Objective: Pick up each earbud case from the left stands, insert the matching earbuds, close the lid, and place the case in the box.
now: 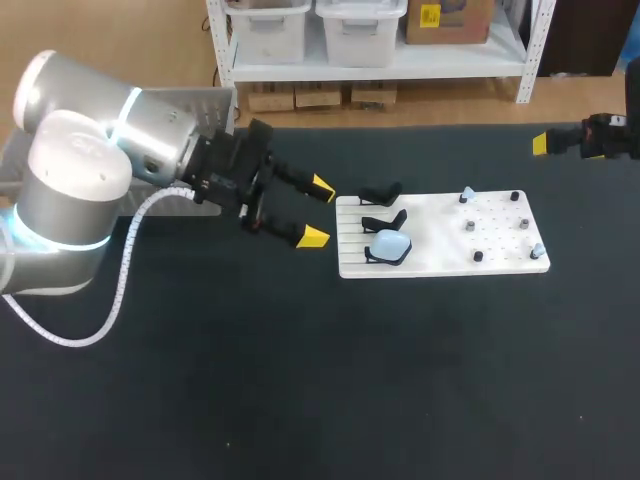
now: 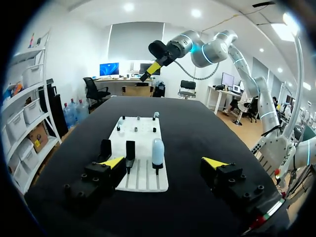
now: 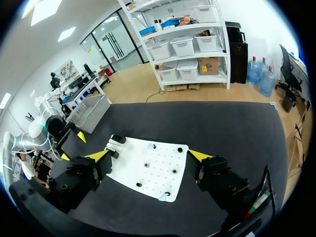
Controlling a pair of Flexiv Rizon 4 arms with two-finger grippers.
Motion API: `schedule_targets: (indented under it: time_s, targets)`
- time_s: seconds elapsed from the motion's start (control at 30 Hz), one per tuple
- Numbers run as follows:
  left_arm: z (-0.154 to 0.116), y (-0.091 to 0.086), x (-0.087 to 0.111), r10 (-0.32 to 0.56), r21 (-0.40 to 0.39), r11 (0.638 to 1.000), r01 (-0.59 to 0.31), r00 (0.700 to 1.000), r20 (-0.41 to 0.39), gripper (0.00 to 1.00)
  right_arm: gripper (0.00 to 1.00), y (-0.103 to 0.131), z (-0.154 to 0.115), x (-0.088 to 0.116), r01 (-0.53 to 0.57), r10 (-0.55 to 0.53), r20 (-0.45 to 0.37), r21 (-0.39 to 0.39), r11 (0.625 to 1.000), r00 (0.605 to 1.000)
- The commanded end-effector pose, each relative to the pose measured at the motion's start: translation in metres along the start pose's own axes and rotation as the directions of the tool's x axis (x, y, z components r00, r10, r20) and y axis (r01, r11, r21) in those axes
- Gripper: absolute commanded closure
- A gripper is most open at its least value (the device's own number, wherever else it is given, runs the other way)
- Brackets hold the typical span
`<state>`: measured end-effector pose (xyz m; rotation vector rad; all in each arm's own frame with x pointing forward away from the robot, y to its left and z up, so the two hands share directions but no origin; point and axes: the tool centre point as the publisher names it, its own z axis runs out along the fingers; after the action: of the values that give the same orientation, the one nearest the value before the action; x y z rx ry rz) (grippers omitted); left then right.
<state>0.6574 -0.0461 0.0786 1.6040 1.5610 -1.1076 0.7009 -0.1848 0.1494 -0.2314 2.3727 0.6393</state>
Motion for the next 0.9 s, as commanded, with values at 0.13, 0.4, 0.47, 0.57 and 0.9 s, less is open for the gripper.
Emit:
schedule_targets:
  time_s: [0.13, 0.4, 0.47, 0.57, 0.9]
  targets:
    - [0.004, 0.000, 0.004, 0.000, 0.011, 1.000, 0.000, 1.000, 0.013, 0.00, 0.00, 0.000, 0.000, 0.000, 0.000, 0.000, 0.000, 0.000, 1.000, 1.000]
    - [0.004, 0.000, 0.004, 0.000, 0.011, 1.000, 0.000, 1.000, 0.013, 0.00, 0.00, 0.000, 0.000, 0.000, 0.000, 0.000, 0.000, 0.000, 1.000, 1.000]
    - [0.004, 0.000, 0.004, 0.000, 0.011, 1.000, 0.000, 1.000, 0.013, 0.00, 0.00, 0.000, 0.000, 0.000, 0.000, 0.000, 0.000, 0.000, 1.000, 1.000]
    - [0.004, 0.000, 0.004, 0.000, 0.011, 1.000, 0.000, 1.000, 0.013, 0.00, 0.00, 0.000, 0.000, 0.000, 0.000, 0.000, 0.000, 0.000, 1.000, 1.000]
    - [0.034, -0.004, 0.005, 0.014, -0.003, 1.000, -0.014, 1.000, 0.016, 0.00, 0.00, 0.000, 0.000, 0.000, 0.000, 0.000, 0.000, 0.000, 1.000, 1.000]
